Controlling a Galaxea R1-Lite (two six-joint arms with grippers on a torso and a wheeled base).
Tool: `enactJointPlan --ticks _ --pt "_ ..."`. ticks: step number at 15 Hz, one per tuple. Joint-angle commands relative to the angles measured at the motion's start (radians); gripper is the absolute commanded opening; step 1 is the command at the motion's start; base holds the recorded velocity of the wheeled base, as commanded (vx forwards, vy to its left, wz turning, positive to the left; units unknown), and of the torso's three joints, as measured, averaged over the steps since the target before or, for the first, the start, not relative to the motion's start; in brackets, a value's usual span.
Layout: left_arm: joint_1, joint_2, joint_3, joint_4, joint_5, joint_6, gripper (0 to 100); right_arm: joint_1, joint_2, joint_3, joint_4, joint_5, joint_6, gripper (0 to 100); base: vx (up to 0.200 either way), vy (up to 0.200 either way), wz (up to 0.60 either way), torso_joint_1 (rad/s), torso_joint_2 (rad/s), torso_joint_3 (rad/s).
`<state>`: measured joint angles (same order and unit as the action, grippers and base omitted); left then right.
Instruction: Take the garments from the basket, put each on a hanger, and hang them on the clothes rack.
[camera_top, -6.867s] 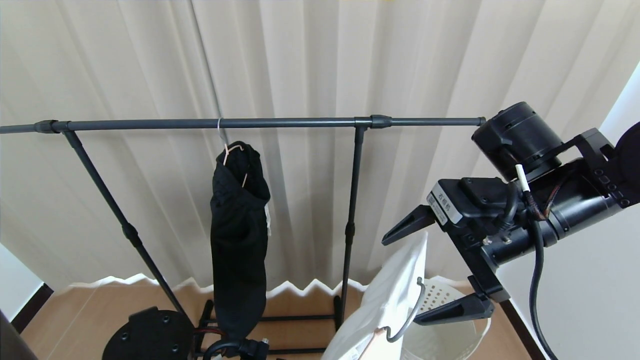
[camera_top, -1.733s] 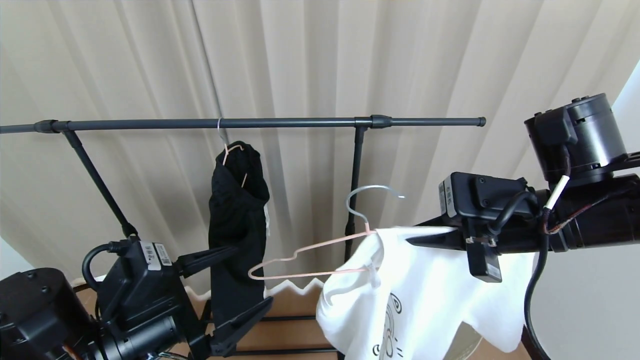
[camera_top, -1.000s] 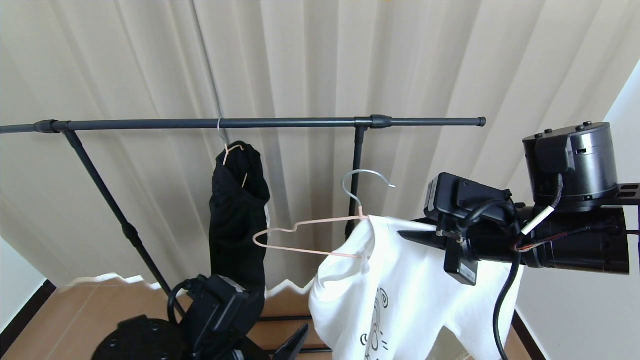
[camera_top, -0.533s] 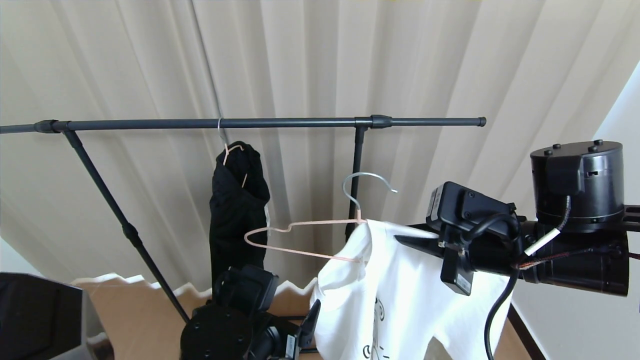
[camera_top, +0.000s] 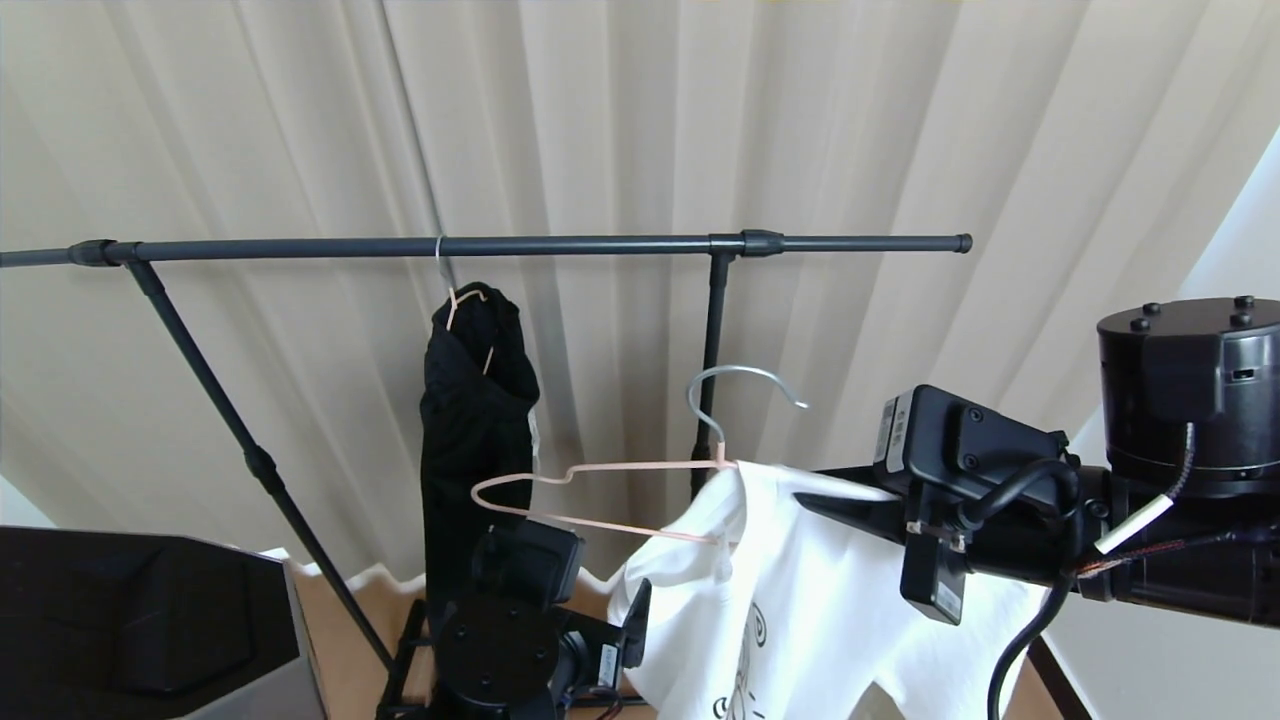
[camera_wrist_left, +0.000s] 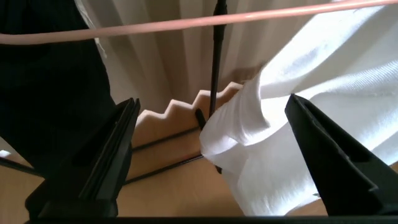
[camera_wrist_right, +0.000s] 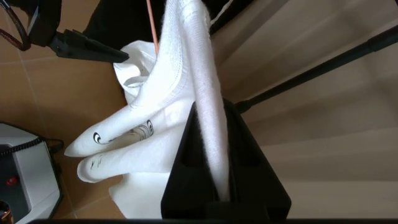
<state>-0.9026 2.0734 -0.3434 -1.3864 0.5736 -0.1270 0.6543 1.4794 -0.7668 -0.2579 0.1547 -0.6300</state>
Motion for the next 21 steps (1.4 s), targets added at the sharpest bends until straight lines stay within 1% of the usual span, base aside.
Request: enactJointPlan --ticks 1,8,9,12,14,17,19,20,21 --pt "0.004 0.020 -0.002 0.000 0.008 0.000 100 0.007 -0.016 0.011 0.000 0.000 0.000 0 0.000 0.000 0.00 0.000 0.00 0.000" --pt "0.034 0.053 0.011 -0.022 0.014 -0.002 100 0.007 -0.045 0.014 0.002 0.000 0.000 0 0.000 0.000 0.00 0.000 0.00 0.000" --pt "0.034 0.053 0.011 -0.022 0.014 -0.002 0 0.007 -0.045 0.014 0.002 0.000 0.000 0 0.000 0.000 0.00 0.000 0.00 0.000" --pt "0.040 0.045 0.021 -0.023 0.015 0.001 0 -0.004 -0.047 0.024 0.000 0.000 0.000 0 0.000 0.000 0.00 0.000 0.00 0.000" --pt "0.045 0.010 0.038 -0.042 0.014 0.012 0 -0.021 -0.047 0.035 -0.003 0.003 0.001 0 0.000 0.000 0.00 0.000 0.00 0.000" --pt "0.056 -0.032 0.047 -0.043 0.014 0.029 0 -0.031 -0.047 0.047 -0.003 0.005 0.029 0 0.000 0.000 0.00 0.000 0.00 0.000" --pt "0.062 -0.070 0.055 -0.043 0.014 0.049 0 -0.051 -0.056 0.078 -0.008 0.009 0.047 0 0.000 0.000 0.00 0.000 0.00 0.000" --pt "0.065 -0.081 0.058 -0.043 0.014 0.055 0 -0.068 -0.065 0.100 -0.026 0.011 0.049 0 0.000 0.000 0.00 0.000 0.00 0.000" --pt "0.071 -0.093 0.060 -0.043 0.014 0.063 0 -0.076 -0.065 0.132 -0.066 0.011 0.069 0 0.000 0.000 0.00 0.000 0.00 0.000"
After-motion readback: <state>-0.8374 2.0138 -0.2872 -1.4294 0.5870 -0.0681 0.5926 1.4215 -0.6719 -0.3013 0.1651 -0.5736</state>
